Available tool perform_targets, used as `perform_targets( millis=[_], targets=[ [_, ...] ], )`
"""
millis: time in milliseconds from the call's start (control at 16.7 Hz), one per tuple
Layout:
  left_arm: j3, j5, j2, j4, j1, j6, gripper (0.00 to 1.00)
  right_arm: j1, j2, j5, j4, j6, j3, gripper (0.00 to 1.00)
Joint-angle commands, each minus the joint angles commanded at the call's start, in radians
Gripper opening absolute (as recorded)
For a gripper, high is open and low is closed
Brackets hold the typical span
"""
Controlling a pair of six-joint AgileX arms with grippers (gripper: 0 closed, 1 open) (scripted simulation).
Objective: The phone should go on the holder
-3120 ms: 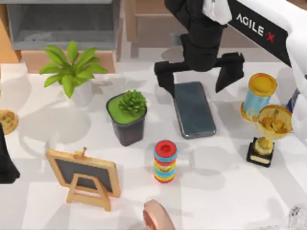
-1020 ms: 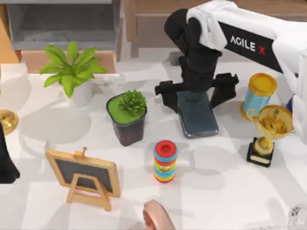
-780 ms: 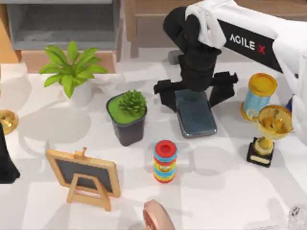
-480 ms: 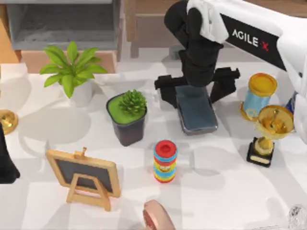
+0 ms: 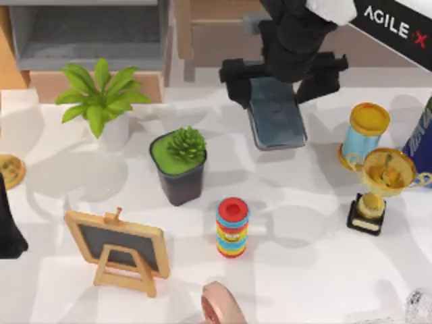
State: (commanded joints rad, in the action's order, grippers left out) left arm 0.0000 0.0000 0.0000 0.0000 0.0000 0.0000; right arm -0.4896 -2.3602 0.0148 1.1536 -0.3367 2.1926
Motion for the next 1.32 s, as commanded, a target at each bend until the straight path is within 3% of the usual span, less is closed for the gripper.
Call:
perform_targets(
  millis=[360,780,1320],
  targets=[
    [0.0,0.0,0.0,0.0,0.0,0.0,1.0,0.164,0.286,-0.016,-0.2,0.098,-0.146,0.0],
    [0.0,0.0,0.0,0.0,0.0,0.0,1.0,0.529,0.538,-0.072,-0.544,0.279,-0.431,0.0],
    [0.0,0.0,0.0,0.0,0.0,0.0,1.0,0.994,0.729,-0.284,-0.932,0.517,-0.934,0.0]
  ],
)
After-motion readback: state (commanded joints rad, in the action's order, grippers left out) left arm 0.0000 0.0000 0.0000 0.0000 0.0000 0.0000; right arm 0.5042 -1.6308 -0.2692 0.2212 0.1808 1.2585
